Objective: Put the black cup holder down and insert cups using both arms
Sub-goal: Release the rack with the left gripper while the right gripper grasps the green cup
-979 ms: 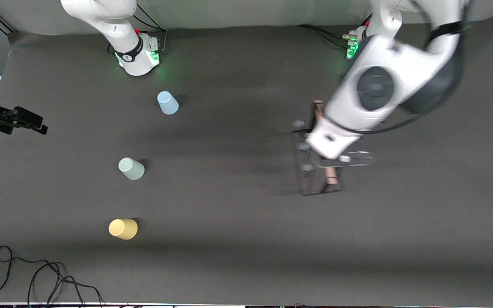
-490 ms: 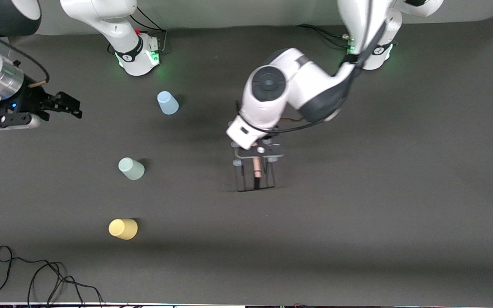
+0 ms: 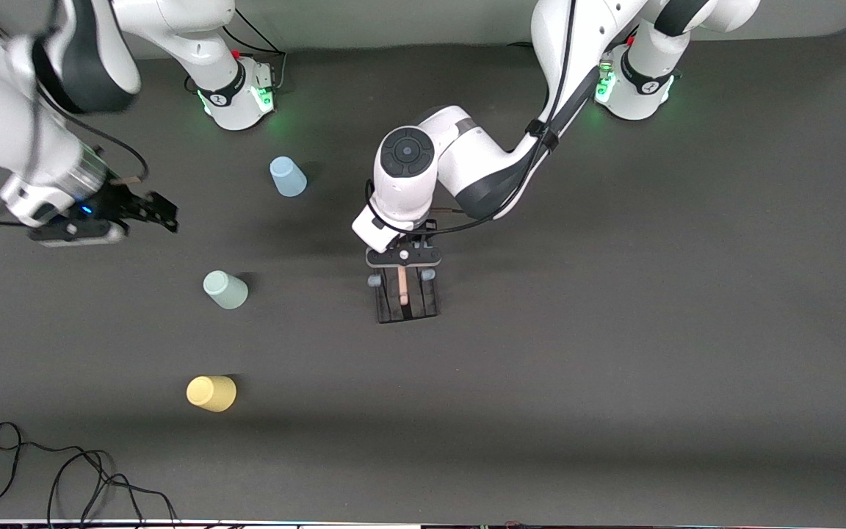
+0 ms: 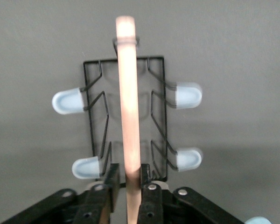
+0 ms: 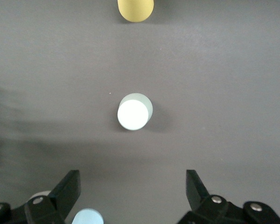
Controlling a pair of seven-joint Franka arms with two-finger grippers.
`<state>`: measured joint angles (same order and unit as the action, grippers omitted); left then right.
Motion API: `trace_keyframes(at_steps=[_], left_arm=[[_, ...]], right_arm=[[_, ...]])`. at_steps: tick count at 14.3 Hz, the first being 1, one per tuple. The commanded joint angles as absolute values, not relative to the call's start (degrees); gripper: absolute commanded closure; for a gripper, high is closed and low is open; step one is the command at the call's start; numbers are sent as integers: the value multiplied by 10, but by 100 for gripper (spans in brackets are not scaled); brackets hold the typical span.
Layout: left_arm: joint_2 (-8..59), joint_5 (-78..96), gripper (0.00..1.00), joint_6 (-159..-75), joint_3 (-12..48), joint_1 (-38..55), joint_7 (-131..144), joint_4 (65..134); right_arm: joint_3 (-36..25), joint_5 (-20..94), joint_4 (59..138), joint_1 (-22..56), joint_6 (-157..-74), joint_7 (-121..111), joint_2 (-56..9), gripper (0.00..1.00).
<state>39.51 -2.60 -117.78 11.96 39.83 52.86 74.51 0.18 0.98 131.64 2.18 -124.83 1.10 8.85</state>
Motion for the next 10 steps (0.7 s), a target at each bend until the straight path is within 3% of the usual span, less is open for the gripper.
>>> trace_keyframes(at_steps=[1,6,10], left_arm=[[387,-46,1,-1150,115,402,538,726],[314,-1,0,-992,126,300,468,694],[246,14,0,-867,125,183,302,686]], right_arm=[[2,7,1339,30,-1351,18,15,0],[3,7,1344,40,-1512,19,-114,0],[2,7,1344,41,-1561,13,-160,0]])
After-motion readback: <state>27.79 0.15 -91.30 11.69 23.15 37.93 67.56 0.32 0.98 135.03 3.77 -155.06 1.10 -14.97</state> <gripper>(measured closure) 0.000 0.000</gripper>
